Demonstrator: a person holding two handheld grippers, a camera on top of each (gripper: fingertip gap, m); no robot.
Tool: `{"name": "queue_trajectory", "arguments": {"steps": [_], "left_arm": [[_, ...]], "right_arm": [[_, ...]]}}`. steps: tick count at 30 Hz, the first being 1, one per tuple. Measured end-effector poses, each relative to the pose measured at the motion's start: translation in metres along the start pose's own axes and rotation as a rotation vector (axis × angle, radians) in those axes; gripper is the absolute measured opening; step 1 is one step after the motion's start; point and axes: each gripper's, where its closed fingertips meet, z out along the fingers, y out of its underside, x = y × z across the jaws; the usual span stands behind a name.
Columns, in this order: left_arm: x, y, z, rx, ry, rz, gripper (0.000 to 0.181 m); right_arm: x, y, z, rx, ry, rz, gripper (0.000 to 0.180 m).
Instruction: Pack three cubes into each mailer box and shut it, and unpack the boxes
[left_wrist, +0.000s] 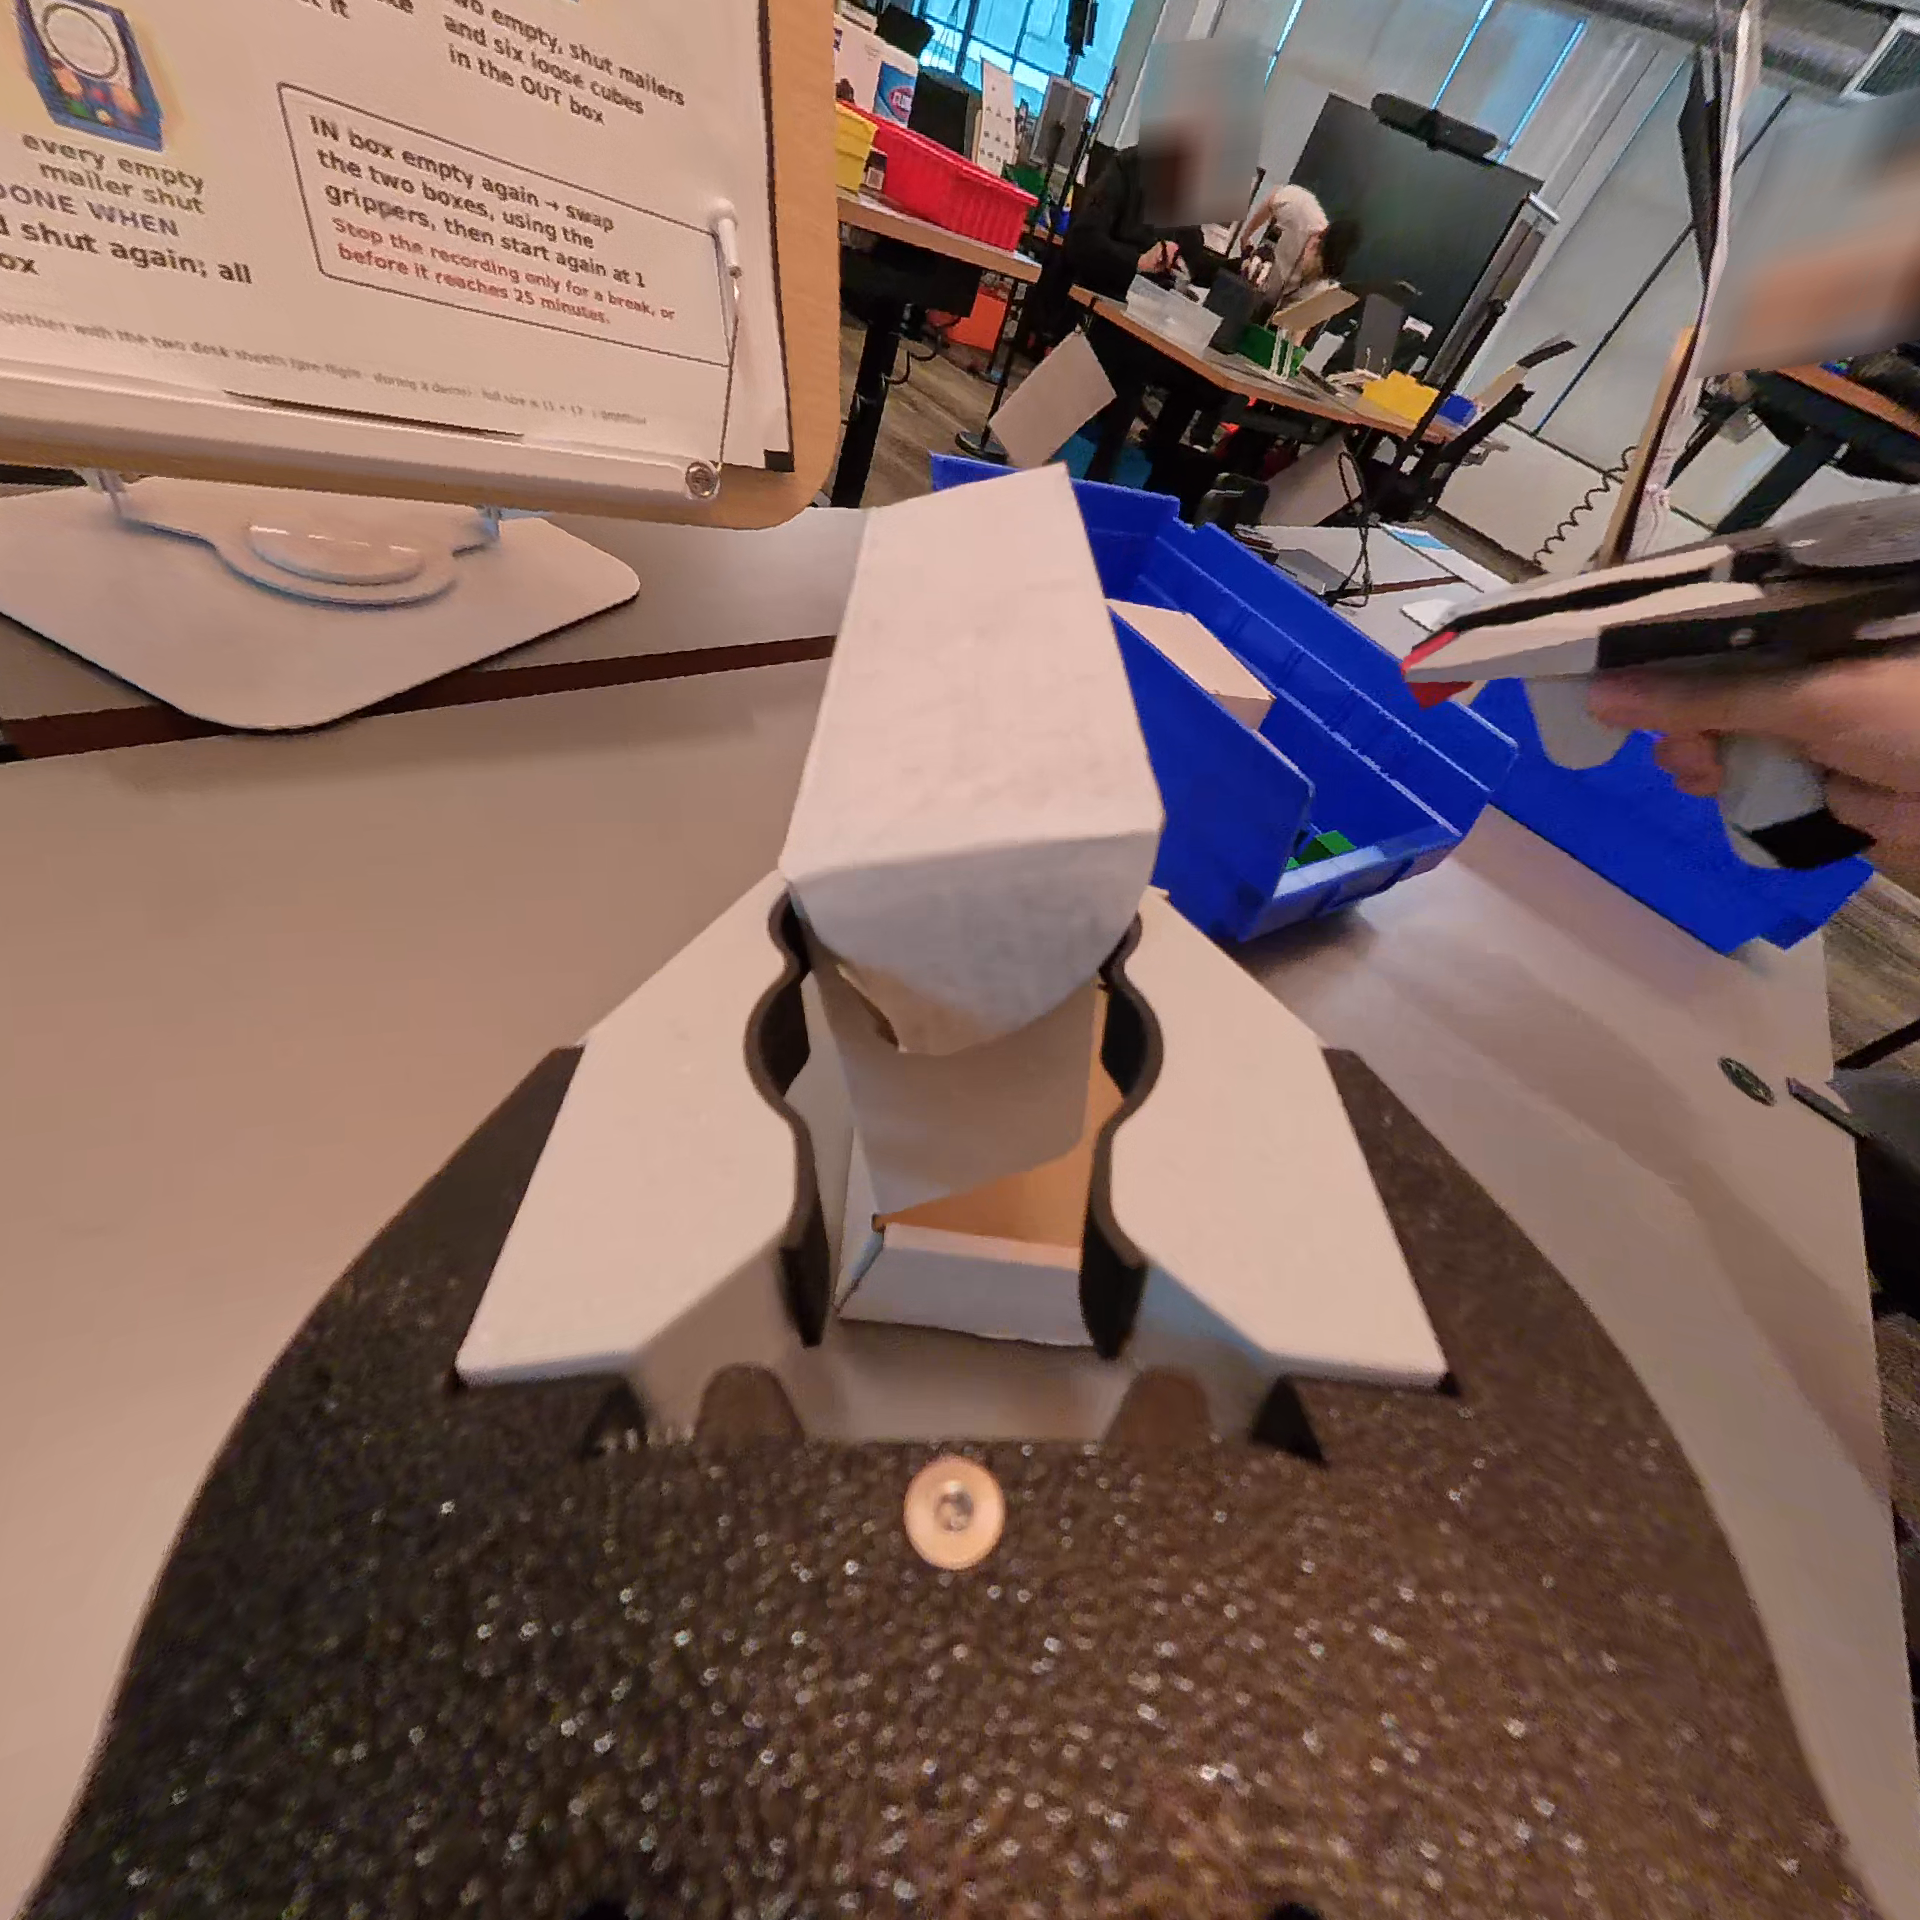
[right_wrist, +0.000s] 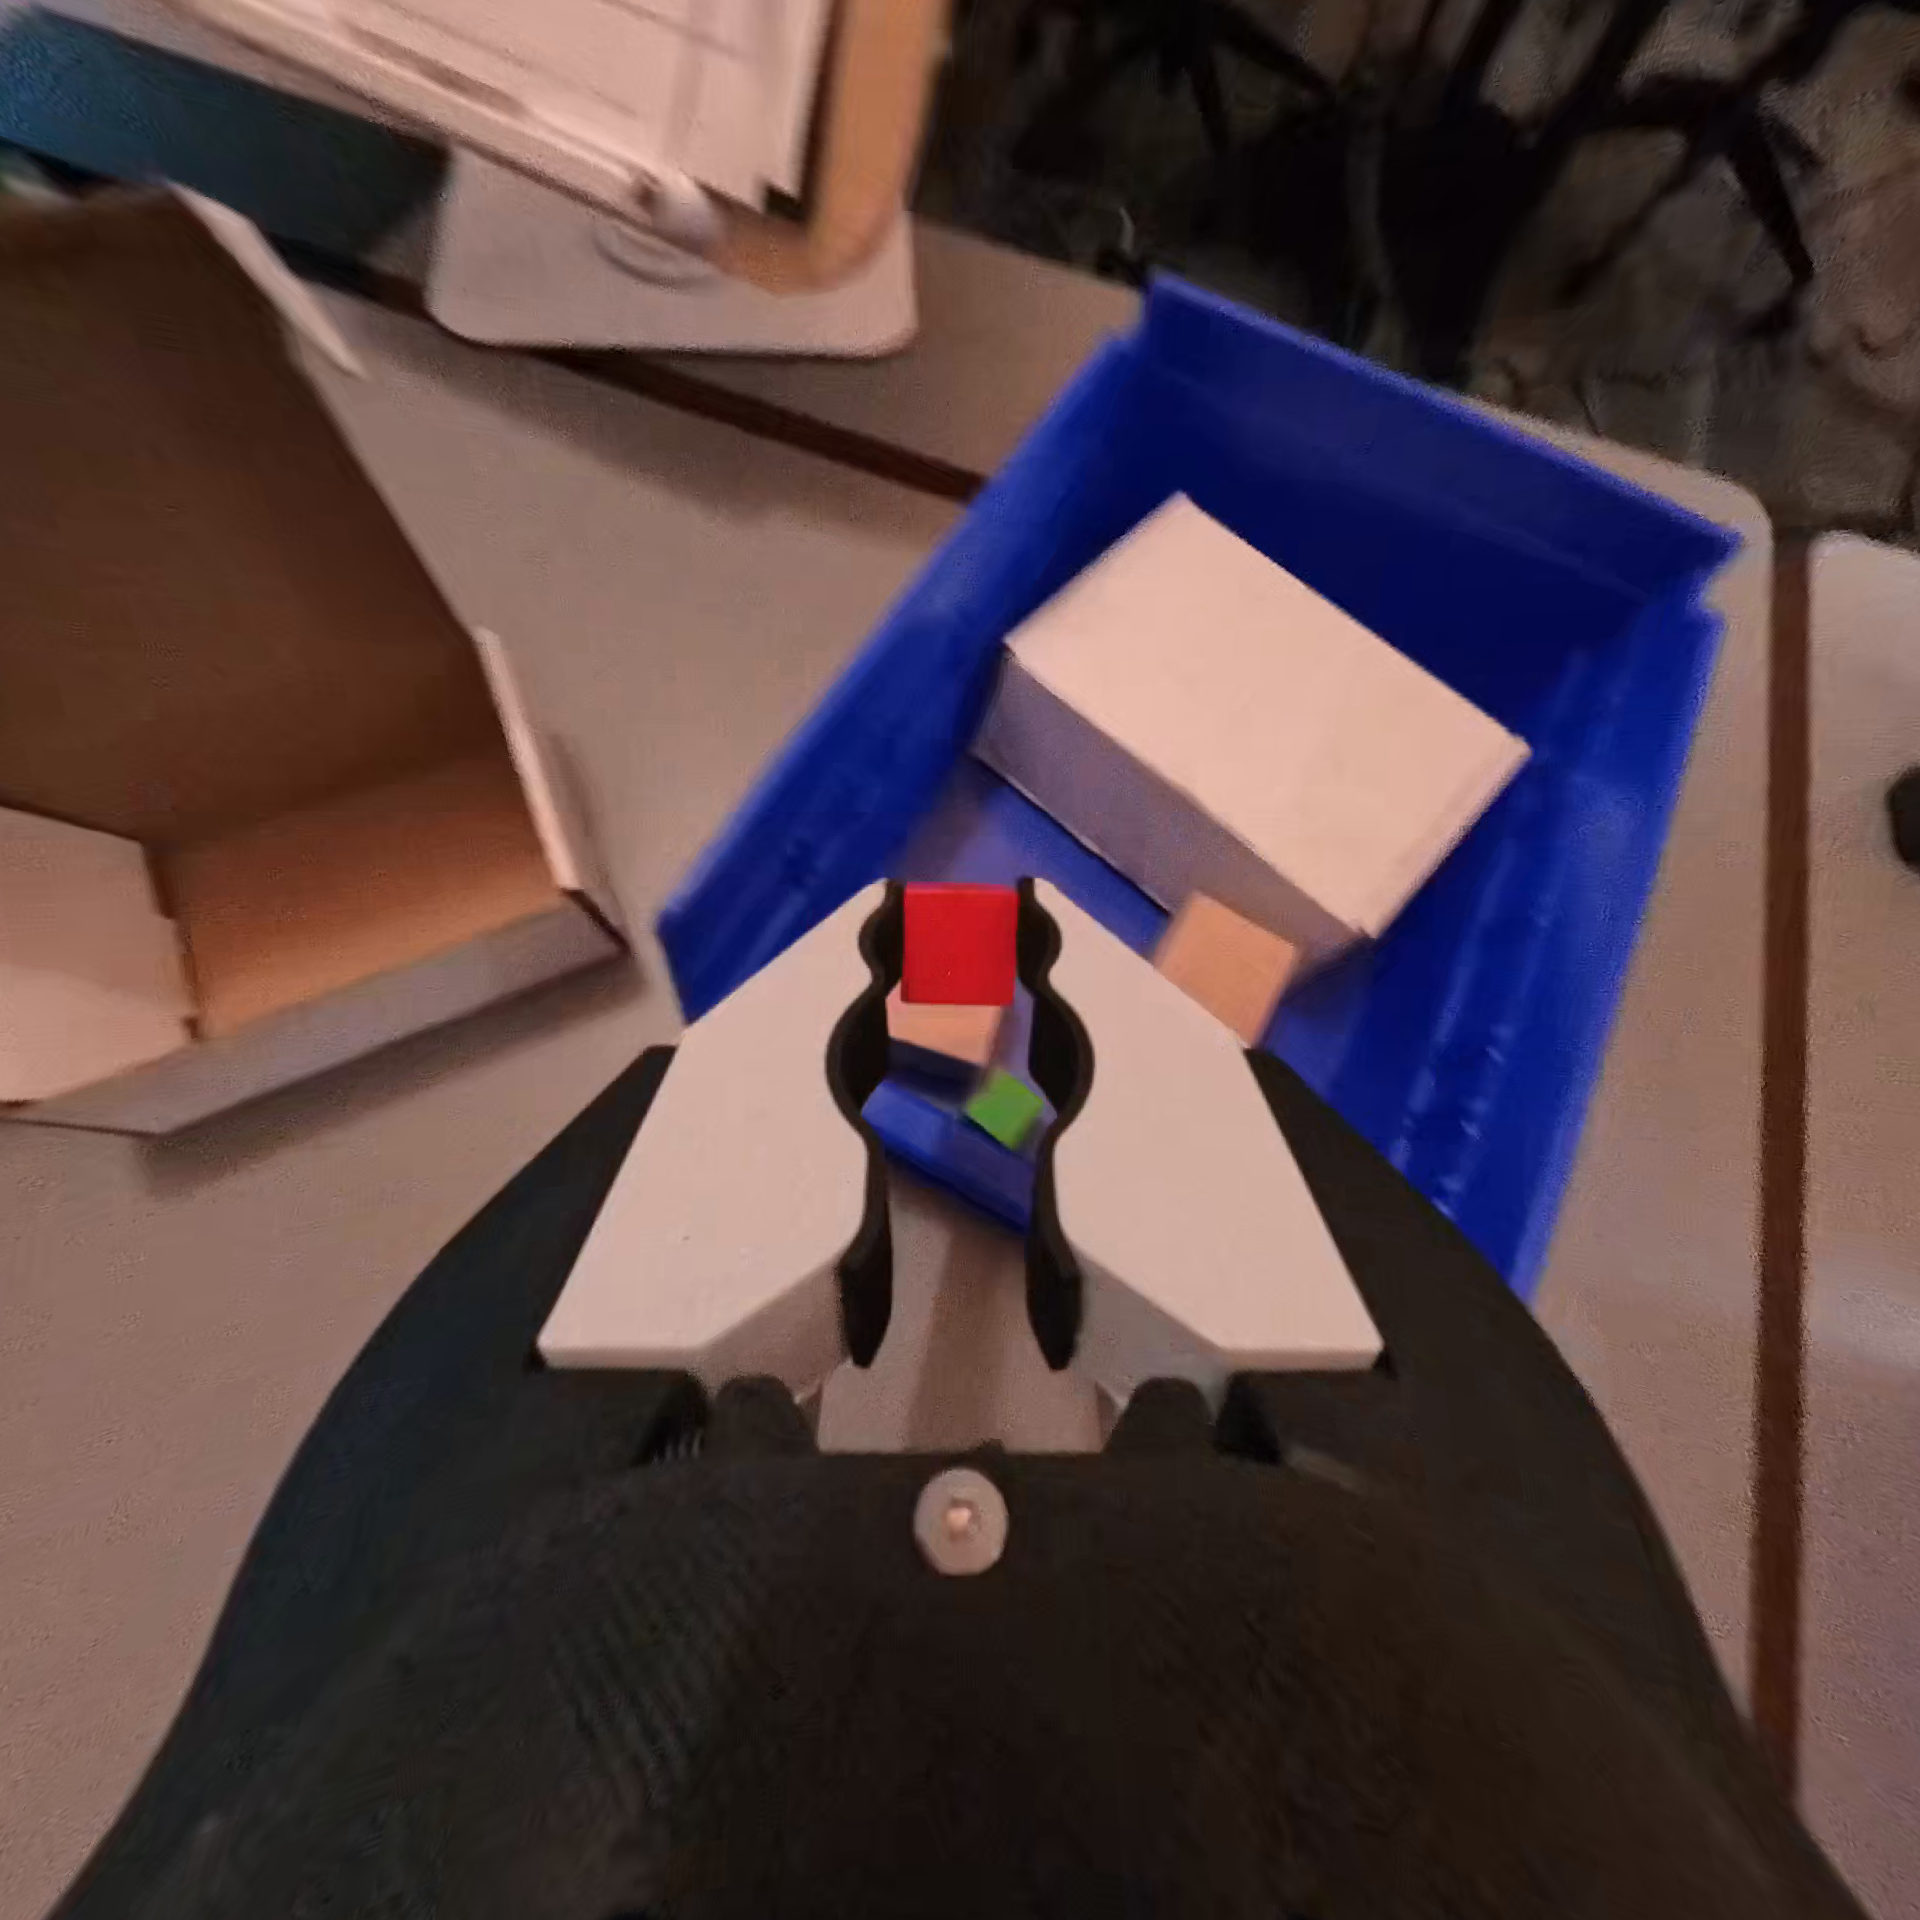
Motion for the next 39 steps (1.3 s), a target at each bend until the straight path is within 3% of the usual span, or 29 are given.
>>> {"name": "queue_trajectory", "arguments": {"steps": [1,3,5,6,11,16,17,18,20,22,23,25,29,34,39], "left_arm": [[0.001,0.0,0.001,-0.005,0.011,0.012,0.052],[0.005,0.0,0.001,-0.014,0.057,0.055,0.053],[0.006,-0.002,0.002,-0.017,0.094,0.08,0.053],[0.005,-0.003,0.002,-0.018,0.104,0.093,0.053],[0.014,-0.005,0.003,-0.041,0.204,0.235,0.054],[0.032,-0.005,0.003,-0.037,0.252,0.373,0.055],[0.031,-0.005,0.003,-0.034,0.236,0.376,0.055],[0.028,-0.006,0.003,-0.025,0.204,0.376,0.056],[0.015,-0.011,-0.001,0.019,0.078,0.356,0.066],[-0.007,-0.011,-0.014,0.054,-0.128,0.303,0.091],[-0.013,-0.005,-0.023,0.055,-0.212,0.265,0.091],[-0.009,0.013,-0.038,0.058,-0.288,0.202,0.083],[0.019,0.046,-0.04,-0.049,-0.298,0.213,0.048],[0.005,0.037,-0.033,-0.032,-0.476,0.302,0.007],[0.002,0.047,-0.029,-0.068,-0.512,0.322,0.006]], "right_arm": [[0.023,0.014,0.0,-0.059,0.043,0.022,0.02],[0.056,0.032,0.002,-0.111,0.121,0.063,0.026],[0.056,0.037,0.004,-0.13,0.104,0.07,0.086],[0.043,0.03,0.004,-0.095,0.07,0.04,0.088],[-0.083,-0.034,0.015,0.232,-0.268,-0.182,0.059],[-0.128,-0.057,0.066,0.226,-0.33,-0.144,0.041],[-0.133,-0.057,0.074,0.206,-0.349,-0.138,0.029],[-0.138,-0.057,0.078,0.192,-0.374,-0.128,0.008],[-0.145,-0.06,0.077,0.212,-0.396,-0.086,0.006],[-0.143,-0.061,0.073,0.259,-0.339,-0.06,0.004],[-0.142,-0.06,0.071,0.281,-0.303,-0.049,0.003],[-0.142,-0.054,0.067,0.319,-0.232,-0.029,0.001],[-0.146,-0.045,0.057,0.39,-0.167,0.037,0.001],[-0.153,-0.037,0.048,0.443,-0.12,0.082,0.001],[-0.16,-0.019,0.037,0.486,-0.069,0.153,0.002]]}}
